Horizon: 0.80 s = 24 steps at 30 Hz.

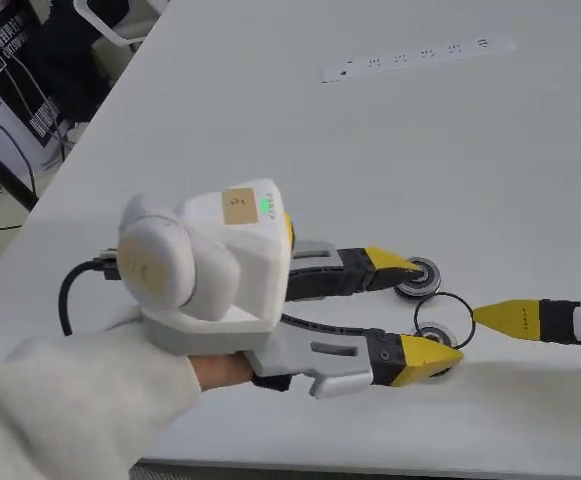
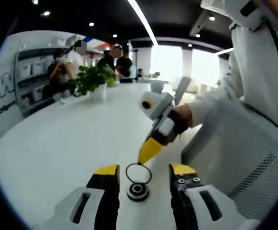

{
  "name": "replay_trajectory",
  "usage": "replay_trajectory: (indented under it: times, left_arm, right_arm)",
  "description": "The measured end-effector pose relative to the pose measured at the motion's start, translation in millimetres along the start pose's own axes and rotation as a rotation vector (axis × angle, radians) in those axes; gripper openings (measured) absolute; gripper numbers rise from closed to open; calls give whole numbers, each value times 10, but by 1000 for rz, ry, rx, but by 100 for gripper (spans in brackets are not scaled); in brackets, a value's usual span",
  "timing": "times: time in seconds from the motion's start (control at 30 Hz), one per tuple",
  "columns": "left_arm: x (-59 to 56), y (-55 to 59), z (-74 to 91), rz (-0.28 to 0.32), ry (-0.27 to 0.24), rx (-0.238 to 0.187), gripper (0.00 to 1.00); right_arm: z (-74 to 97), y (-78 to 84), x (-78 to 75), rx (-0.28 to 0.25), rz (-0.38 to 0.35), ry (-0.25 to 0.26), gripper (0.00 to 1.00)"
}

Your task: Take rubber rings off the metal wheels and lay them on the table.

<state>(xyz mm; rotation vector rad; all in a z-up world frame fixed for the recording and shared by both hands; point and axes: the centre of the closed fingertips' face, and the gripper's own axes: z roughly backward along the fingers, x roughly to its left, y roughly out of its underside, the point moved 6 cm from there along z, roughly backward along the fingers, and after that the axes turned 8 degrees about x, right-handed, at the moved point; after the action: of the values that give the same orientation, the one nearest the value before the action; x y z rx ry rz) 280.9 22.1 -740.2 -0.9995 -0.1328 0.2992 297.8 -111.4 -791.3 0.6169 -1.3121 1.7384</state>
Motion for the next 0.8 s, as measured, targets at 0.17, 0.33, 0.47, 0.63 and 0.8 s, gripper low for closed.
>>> replay_trajectory:
  times: [0.17, 0.33, 0.47, 0.63, 0.8]
  left_arm:
    - [8, -53, 162, 16, -11, -15, 50]
    - [16, -76, 365, 26, -27, -31, 55]
    - [6, -89, 505, 23, -31, -32, 59]
    - [0, -77, 684, 28, -45, -52, 62]
    - [-8, -26, 893, 35, -71, -80, 71]
  right_arm:
    - [82, -9, 97, -20, 11, 30, 0]
    - [153, -36, 208, -39, 26, 50, 0]
    - [199, -53, 300, -42, 46, 73, 0]
    - [266, -59, 402, -53, 71, 117, 0]
    - [297, -72, 518, -64, 94, 149, 0]
